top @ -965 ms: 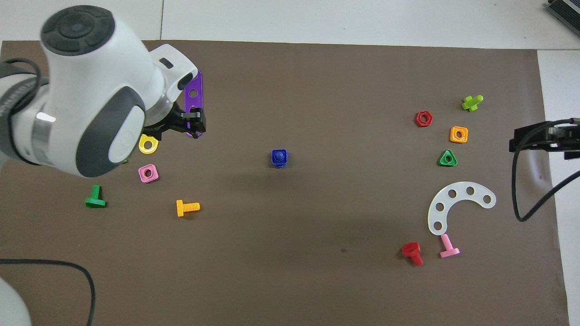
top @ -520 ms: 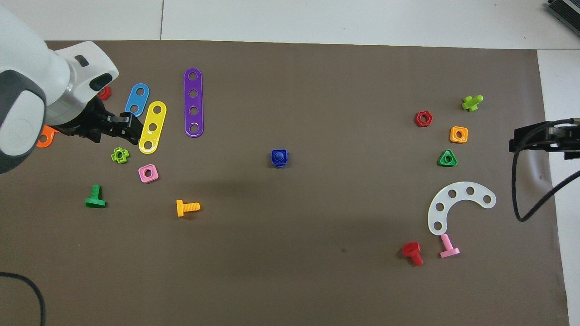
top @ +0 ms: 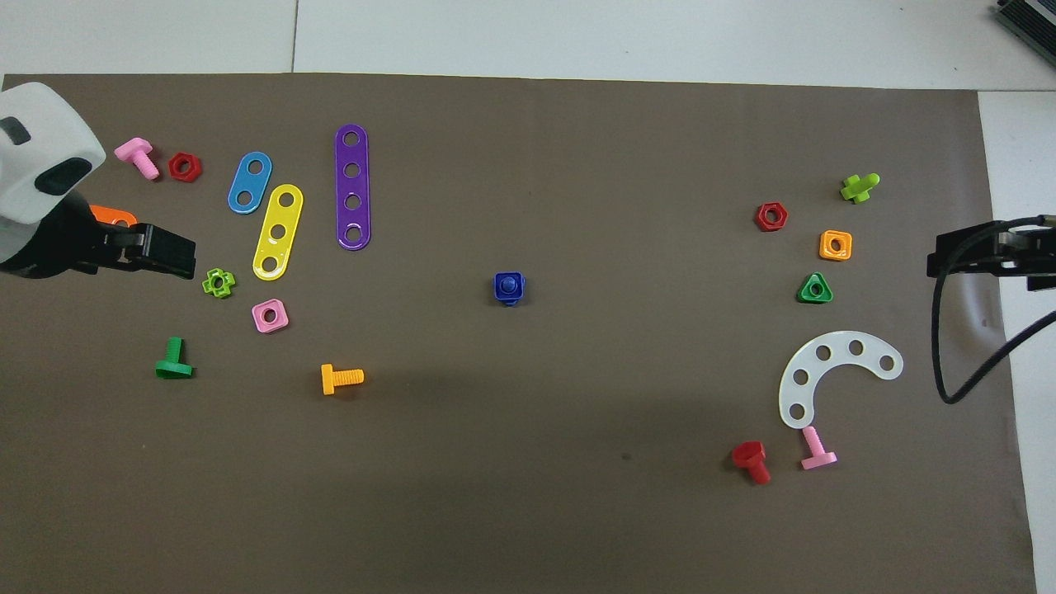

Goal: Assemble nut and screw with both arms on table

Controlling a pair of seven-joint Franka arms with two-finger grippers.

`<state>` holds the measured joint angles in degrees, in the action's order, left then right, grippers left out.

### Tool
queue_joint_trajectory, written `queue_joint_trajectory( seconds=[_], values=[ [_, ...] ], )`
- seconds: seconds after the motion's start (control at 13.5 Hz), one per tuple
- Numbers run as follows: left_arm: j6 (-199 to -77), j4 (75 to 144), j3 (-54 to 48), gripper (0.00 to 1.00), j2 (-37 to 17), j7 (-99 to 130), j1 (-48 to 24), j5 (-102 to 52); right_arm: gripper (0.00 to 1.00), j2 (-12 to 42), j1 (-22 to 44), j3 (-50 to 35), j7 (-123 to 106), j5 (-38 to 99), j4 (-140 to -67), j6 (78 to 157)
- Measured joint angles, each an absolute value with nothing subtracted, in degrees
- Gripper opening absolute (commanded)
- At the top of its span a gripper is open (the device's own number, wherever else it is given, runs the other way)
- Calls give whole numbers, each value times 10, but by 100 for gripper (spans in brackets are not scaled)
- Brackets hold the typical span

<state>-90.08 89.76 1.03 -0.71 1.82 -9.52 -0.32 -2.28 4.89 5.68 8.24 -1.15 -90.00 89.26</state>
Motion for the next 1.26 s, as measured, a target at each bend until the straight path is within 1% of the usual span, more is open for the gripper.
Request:
queue_joint_trajectory(
  seconds=[0.45,1.26],
  values=[
    [-950,906,14,100,-7,35,-80,-3,100,-23,49,57,82,-11,-900,893],
    [-953,936,13,100,5,26,-77,-3,100,-23,49,57,82,-11,-900,893]
  ],
)
